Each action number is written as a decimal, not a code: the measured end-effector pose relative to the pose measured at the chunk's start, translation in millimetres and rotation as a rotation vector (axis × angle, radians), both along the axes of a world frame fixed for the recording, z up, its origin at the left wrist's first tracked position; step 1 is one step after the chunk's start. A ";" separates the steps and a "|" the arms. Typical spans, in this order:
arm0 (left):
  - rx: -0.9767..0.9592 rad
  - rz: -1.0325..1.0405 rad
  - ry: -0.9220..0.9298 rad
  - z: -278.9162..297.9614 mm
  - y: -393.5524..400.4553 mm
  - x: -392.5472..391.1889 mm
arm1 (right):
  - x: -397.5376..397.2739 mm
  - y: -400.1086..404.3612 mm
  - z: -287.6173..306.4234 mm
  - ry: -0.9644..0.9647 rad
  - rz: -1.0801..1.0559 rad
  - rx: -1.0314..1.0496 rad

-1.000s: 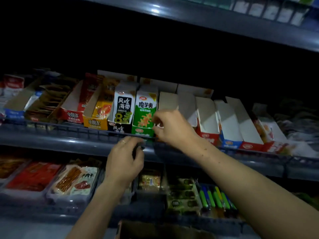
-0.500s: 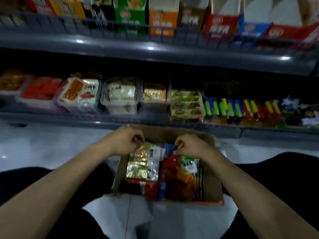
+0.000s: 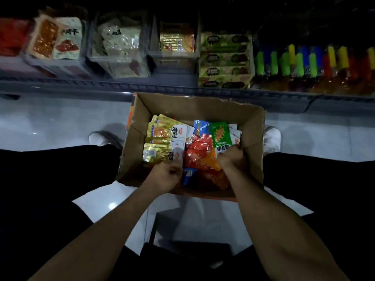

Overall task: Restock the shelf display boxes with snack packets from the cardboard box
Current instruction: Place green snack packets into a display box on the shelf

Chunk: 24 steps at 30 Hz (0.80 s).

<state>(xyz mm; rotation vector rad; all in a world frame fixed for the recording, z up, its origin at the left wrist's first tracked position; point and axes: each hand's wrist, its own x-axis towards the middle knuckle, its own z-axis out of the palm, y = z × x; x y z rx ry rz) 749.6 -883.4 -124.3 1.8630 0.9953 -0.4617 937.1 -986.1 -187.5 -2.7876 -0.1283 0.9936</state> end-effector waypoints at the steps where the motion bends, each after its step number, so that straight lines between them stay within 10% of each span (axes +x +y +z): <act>1: 0.000 0.031 0.023 -4.6 -3.5 -0.1 | 0.8 3.6 -4.0 -0.018 0.005 -0.024; 6: -0.036 0.074 0.148 -16.5 -4.2 4.9 | 7.9 16.0 -21.0 -0.279 -0.258 0.059; 12: -0.123 0.250 0.129 -17.5 5.4 11.8 | 18.4 7.1 -12.4 -0.169 0.162 -0.017; 24: 0.370 -0.056 -0.218 21.0 54.6 39.2 | 42.9 25.9 104.1 -0.017 0.434 0.638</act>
